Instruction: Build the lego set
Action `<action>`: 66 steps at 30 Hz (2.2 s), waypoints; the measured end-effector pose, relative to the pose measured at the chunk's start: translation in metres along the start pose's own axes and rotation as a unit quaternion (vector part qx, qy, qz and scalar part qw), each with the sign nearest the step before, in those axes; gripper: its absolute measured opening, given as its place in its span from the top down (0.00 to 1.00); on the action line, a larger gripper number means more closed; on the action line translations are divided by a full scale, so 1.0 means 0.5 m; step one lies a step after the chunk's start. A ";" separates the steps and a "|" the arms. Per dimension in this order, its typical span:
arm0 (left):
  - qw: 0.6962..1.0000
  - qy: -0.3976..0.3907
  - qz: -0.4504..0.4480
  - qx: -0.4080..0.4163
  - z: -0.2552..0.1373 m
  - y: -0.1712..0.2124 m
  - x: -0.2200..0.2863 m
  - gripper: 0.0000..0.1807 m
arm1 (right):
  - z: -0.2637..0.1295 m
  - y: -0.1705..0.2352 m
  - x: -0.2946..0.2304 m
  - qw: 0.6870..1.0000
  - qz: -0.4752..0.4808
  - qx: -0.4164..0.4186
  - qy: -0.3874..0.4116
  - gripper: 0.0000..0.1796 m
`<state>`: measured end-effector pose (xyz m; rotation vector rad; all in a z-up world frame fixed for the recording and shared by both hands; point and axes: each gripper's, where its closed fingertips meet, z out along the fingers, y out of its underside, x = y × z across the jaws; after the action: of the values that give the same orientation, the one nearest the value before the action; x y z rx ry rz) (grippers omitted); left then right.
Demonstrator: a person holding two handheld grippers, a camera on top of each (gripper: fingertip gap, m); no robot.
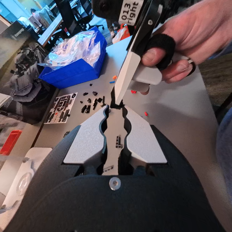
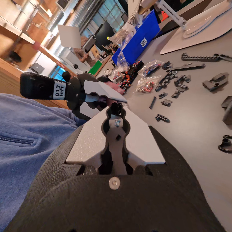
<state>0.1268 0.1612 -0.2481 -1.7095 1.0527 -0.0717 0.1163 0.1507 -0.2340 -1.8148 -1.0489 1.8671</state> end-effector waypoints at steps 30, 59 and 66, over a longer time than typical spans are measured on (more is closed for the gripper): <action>0.998 0.023 0.018 -0.062 0.012 0.036 0.019 0.81 | -0.065 0.047 0.058 0.984 -0.070 -0.049 0.156 0.94; 0.976 -0.065 -0.099 -0.181 -0.287 0.258 0.017 0.93 | -0.100 0.192 0.150 0.925 -0.160 -0.212 0.273 0.94; 0.980 -0.035 -0.096 -0.172 -0.293 0.257 0.067 0.92 | -0.096 0.188 0.160 0.918 -0.179 -0.208 0.287 0.94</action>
<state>-0.0063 0.0259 -0.3031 -2.1086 0.8807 0.0518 0.1756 0.1554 -0.3522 -2.0273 -1.4778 0.8530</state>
